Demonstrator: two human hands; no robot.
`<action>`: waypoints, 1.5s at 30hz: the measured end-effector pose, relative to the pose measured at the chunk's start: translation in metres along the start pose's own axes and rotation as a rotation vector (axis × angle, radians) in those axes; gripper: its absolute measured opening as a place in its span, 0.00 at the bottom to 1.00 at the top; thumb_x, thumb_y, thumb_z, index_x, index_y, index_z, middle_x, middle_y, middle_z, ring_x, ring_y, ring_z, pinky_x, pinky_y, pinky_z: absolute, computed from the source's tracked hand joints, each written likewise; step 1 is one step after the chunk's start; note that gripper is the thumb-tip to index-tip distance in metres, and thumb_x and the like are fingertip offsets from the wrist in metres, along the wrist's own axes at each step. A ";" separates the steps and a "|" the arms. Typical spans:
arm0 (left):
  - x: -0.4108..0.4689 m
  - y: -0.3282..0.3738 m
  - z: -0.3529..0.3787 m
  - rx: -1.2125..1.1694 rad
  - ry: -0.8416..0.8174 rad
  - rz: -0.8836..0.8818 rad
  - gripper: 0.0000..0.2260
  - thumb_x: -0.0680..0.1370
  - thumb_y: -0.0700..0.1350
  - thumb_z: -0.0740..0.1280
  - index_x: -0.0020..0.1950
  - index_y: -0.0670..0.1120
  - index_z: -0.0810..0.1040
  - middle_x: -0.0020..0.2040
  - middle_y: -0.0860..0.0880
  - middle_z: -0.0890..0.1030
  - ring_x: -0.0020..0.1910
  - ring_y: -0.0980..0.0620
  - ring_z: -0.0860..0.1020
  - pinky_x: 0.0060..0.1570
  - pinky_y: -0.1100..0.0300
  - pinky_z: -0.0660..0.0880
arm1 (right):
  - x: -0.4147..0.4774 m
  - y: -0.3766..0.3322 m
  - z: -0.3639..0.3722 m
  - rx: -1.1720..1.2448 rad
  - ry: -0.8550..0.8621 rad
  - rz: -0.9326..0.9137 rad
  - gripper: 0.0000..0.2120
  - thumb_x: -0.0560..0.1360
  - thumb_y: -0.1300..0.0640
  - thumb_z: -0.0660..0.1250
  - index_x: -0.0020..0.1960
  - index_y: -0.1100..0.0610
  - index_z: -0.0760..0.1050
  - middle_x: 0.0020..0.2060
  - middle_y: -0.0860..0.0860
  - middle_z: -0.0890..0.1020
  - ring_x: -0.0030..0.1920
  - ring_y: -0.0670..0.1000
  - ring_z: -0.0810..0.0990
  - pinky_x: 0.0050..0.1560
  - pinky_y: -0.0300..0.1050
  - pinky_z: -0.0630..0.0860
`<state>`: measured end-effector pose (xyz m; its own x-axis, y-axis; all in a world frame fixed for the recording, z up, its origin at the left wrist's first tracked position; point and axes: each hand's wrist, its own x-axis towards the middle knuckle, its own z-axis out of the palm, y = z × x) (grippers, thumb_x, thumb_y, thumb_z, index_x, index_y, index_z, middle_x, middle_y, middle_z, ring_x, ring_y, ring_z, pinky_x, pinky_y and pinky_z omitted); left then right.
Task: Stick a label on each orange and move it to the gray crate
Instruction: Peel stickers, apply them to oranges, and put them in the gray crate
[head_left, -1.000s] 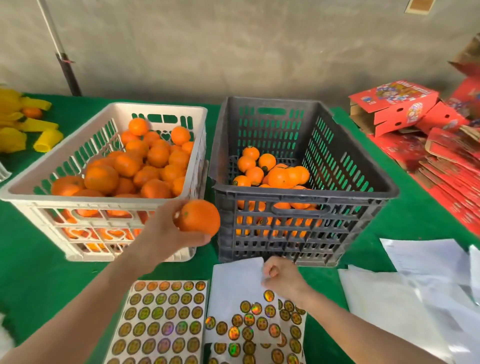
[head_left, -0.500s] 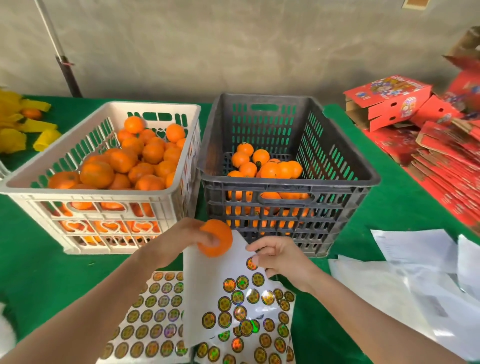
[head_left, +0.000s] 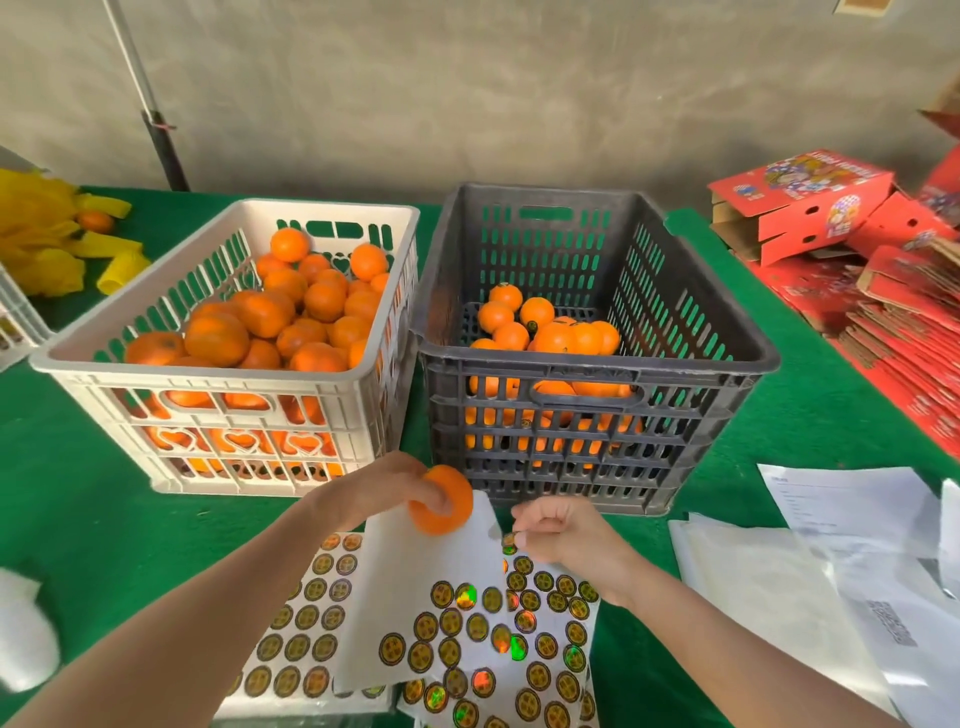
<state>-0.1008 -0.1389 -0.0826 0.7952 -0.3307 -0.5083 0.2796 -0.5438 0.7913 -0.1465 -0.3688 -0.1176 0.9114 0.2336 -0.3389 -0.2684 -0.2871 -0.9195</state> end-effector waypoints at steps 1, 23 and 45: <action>0.003 -0.002 0.002 0.039 -0.012 -0.005 0.21 0.56 0.53 0.75 0.41 0.43 0.74 0.41 0.49 0.73 0.44 0.50 0.73 0.45 0.58 0.66 | 0.000 0.001 0.001 -0.052 0.022 -0.003 0.09 0.73 0.65 0.70 0.39 0.52 0.80 0.49 0.40 0.79 0.52 0.41 0.79 0.54 0.40 0.75; -0.024 0.016 0.000 -0.539 -0.085 0.303 0.27 0.64 0.51 0.71 0.61 0.43 0.73 0.50 0.45 0.78 0.46 0.49 0.76 0.40 0.63 0.74 | -0.019 -0.114 0.016 -0.610 0.039 -0.701 0.04 0.75 0.63 0.68 0.46 0.55 0.78 0.36 0.49 0.77 0.38 0.45 0.74 0.41 0.40 0.74; -0.053 0.072 -0.078 -0.325 0.459 0.725 0.13 0.80 0.54 0.61 0.50 0.46 0.76 0.42 0.46 0.83 0.38 0.53 0.82 0.37 0.64 0.78 | -0.001 -0.190 0.019 -0.483 0.385 -1.036 0.32 0.63 0.54 0.76 0.62 0.44 0.65 0.58 0.46 0.69 0.58 0.35 0.67 0.54 0.22 0.63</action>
<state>-0.0810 -0.1002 0.0279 0.9513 -0.1297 0.2798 -0.2887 -0.0557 0.9558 -0.1025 -0.2974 0.0535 0.6807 0.2900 0.6727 0.7147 -0.4645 -0.5229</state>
